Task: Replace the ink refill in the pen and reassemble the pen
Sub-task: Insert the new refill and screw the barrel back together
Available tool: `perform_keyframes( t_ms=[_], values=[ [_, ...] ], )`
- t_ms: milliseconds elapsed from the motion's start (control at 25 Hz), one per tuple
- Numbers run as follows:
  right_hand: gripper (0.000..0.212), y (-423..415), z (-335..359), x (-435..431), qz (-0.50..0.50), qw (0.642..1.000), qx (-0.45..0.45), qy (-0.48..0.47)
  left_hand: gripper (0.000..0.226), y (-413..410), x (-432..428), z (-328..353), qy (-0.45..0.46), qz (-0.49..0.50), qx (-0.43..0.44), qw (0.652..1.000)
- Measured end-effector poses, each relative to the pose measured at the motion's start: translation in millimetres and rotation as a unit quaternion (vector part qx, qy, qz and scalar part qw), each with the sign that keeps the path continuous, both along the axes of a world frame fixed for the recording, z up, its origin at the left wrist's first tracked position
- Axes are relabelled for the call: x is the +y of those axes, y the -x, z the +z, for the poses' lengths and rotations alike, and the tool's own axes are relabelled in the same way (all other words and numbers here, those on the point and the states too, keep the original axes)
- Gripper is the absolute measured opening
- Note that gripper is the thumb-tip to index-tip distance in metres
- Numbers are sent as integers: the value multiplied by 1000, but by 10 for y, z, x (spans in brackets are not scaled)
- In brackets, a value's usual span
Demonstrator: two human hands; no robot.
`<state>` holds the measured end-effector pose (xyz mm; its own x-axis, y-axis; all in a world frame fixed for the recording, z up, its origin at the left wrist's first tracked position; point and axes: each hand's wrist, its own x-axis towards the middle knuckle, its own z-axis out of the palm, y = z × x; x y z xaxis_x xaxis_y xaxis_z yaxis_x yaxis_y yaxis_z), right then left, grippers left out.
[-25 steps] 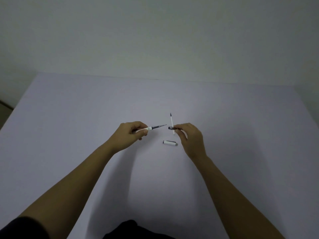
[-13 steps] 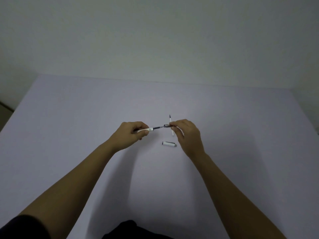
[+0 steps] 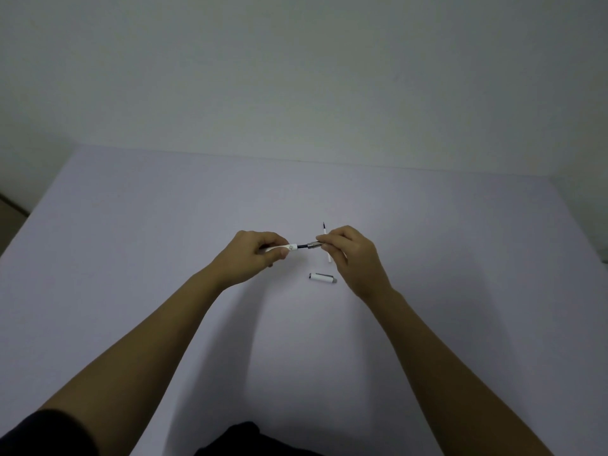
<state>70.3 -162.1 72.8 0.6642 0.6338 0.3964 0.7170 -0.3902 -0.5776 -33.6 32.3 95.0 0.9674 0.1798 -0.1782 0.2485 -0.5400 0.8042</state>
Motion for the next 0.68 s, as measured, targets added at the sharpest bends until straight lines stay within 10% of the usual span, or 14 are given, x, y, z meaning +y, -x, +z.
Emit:
perform_keyframes(
  t_ms=[680],
  values=[
    [12, 76, 214, 28, 12, 992, 124, -34, 12, 7, -76, 113, 10, -13, -35, 999]
  ],
)
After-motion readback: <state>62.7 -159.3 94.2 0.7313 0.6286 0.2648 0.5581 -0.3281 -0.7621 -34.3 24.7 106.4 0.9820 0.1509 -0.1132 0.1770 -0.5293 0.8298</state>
